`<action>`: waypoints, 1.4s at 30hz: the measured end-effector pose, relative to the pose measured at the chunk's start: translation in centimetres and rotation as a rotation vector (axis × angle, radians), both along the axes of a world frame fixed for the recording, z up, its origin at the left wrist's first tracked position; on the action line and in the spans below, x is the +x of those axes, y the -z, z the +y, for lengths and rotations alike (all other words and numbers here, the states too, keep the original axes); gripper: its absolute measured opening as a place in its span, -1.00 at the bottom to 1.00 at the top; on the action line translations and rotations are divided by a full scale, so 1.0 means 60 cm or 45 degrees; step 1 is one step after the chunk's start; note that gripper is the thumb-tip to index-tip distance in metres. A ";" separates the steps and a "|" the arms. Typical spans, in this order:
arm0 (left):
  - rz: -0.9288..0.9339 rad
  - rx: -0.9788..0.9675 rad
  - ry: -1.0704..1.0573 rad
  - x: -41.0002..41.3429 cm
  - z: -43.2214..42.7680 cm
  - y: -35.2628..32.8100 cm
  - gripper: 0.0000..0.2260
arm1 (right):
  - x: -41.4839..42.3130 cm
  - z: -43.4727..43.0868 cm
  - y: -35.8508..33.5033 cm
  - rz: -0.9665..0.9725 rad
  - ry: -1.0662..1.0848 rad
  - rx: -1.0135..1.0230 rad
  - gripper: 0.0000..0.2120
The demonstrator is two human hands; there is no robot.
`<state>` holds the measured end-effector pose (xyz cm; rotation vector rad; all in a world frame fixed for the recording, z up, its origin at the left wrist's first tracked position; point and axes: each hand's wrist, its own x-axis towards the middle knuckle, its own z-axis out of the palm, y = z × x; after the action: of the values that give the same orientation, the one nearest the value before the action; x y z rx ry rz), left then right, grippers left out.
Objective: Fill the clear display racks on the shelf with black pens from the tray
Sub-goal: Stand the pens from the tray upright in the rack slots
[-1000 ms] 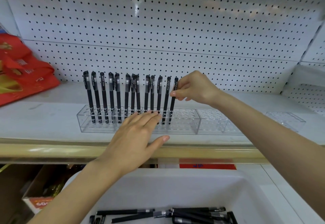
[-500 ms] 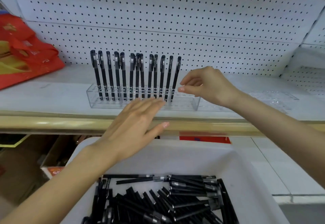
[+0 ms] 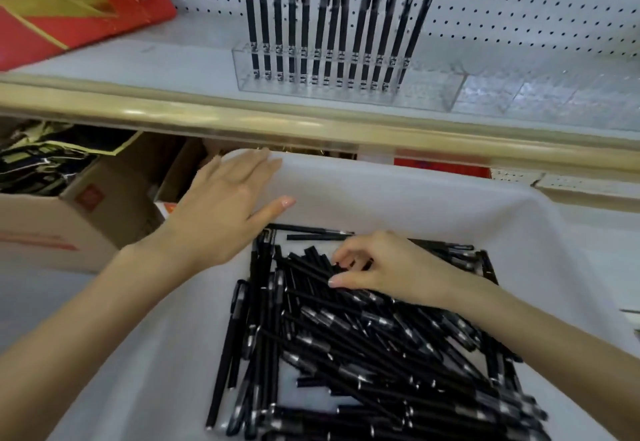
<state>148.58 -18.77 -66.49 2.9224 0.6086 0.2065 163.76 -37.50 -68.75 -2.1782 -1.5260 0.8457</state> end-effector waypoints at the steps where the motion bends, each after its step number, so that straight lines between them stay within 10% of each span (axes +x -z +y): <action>1: -0.005 0.005 -0.013 -0.003 0.000 0.004 -0.23 | -0.007 0.000 0.014 -0.005 -0.003 -0.033 -0.58; 29: -0.083 -0.018 -0.075 -0.008 0.002 0.039 -0.26 | -0.016 -0.006 0.063 0.105 0.104 -0.179 -0.80; 42: -0.187 -0.518 0.159 0.030 -0.034 -0.018 -0.38 | 0.056 -0.015 -0.074 0.694 0.660 0.553 -0.91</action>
<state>150.40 -20.84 -65.38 2.5152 0.3892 0.2466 167.10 -38.43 -64.29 -1.7064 -0.7432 0.7533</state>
